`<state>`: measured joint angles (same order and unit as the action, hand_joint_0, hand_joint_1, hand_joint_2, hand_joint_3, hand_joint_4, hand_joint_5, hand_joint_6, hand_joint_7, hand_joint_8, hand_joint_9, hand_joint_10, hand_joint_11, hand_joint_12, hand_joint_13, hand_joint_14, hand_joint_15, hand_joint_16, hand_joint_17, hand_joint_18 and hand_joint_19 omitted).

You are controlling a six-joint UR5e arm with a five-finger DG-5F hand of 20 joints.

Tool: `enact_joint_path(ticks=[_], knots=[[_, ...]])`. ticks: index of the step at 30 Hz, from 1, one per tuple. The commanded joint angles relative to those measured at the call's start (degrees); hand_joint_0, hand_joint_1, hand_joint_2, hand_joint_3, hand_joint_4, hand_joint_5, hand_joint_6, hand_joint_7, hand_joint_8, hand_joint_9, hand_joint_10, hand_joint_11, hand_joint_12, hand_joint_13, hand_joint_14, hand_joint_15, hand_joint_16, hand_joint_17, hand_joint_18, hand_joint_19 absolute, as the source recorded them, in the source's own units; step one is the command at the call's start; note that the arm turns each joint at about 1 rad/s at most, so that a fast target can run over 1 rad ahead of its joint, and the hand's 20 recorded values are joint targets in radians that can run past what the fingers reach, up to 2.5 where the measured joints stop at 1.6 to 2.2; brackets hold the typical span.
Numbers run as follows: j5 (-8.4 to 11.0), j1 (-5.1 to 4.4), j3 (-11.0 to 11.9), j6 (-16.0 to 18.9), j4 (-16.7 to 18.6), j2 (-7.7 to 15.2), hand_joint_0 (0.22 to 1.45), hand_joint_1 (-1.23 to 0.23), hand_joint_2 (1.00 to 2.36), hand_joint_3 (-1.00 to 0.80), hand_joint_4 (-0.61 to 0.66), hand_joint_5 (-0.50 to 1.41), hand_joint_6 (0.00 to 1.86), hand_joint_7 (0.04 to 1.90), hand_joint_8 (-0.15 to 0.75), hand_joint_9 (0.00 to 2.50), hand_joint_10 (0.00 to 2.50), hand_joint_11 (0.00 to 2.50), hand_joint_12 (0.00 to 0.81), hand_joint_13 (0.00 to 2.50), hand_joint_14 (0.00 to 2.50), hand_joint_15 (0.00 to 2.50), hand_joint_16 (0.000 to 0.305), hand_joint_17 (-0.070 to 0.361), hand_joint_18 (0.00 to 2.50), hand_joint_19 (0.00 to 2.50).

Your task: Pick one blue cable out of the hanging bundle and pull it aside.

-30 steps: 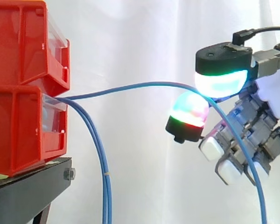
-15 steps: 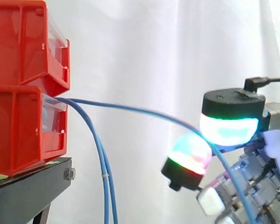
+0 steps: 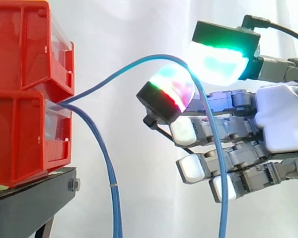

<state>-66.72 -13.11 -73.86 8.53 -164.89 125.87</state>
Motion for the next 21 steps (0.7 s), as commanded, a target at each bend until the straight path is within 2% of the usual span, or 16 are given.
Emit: enact_joint_path(ticks=[1, 21], knots=[[0.01, 0.01, 0.0, 0.0, 0.1, 0.0, 0.57, -0.83, 1.01, -0.04, -0.1, 0.0, 0.83, 0.88, 0.234, 1.02, 0.01, 0.17, 0.383, 0.87, 0.02, 0.49, 0.052, 0.116, 0.76, 0.58], [0.1, 0.01, -0.1, 0.0, 0.1, 0.0, 0.57, -0.84, 1.01, -0.03, -0.09, 0.0, 0.83, 0.87, 0.241, 1.05, 0.01, 0.19, 0.383, 0.89, 0.02, 0.51, 0.052, 0.118, 0.78, 0.59]])
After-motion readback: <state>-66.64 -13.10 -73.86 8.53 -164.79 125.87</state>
